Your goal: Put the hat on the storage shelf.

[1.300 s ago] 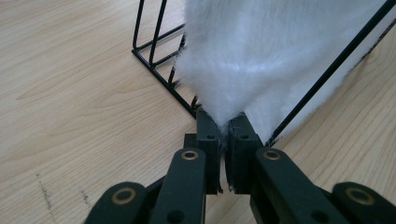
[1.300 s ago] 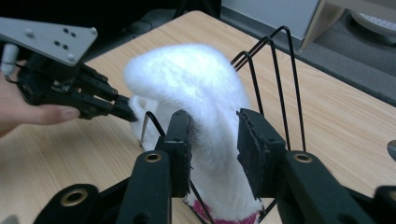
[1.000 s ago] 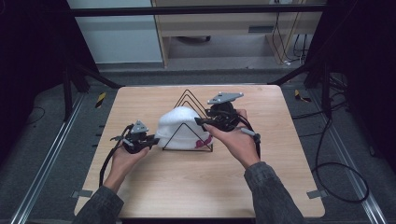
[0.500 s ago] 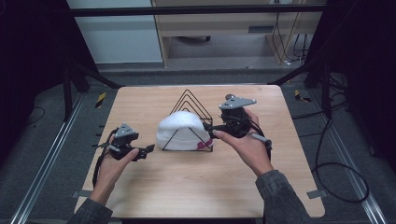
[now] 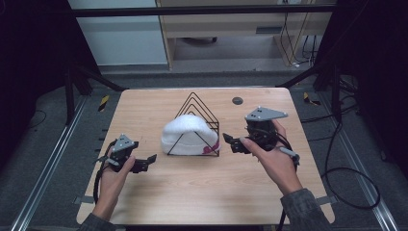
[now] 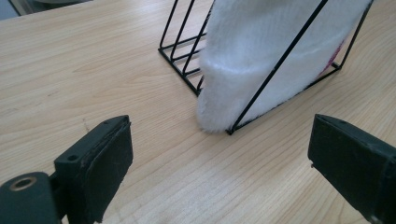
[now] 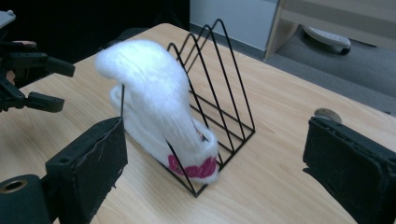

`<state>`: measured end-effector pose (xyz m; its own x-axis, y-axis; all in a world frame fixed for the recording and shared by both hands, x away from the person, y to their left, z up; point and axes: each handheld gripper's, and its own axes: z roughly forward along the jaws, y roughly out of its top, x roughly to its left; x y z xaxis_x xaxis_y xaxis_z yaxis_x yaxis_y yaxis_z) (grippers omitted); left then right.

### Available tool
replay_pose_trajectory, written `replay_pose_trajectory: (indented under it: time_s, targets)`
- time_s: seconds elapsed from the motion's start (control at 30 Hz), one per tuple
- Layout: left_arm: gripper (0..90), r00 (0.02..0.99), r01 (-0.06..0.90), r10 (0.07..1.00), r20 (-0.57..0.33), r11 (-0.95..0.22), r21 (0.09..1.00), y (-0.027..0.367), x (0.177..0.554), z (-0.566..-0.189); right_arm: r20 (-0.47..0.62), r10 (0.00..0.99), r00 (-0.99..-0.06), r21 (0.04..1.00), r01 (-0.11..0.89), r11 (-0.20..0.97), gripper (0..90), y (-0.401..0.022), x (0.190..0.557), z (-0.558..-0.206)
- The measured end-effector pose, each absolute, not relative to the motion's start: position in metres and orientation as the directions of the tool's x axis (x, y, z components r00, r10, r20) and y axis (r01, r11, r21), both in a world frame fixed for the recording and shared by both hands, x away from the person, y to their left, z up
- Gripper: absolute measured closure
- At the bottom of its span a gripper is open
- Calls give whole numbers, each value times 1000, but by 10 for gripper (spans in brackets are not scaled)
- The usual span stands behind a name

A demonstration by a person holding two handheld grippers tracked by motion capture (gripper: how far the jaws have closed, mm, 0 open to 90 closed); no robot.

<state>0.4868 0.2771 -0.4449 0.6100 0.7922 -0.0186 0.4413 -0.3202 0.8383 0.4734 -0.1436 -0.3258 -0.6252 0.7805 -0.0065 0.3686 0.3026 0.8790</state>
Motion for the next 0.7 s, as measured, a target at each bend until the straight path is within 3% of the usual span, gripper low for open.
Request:
replay_pose_trajectory:
  time_s: [0.23,0.7]
  targets:
    - [61,603,461,798,-10,-338,820,280,489,-450,16,809,-587,885,384,262,84,-171,456,-335]
    - [60,576,540,818,14,-394,744,282,504,-473,-71,836,-544,880,360,309,105,-211,424,-359]
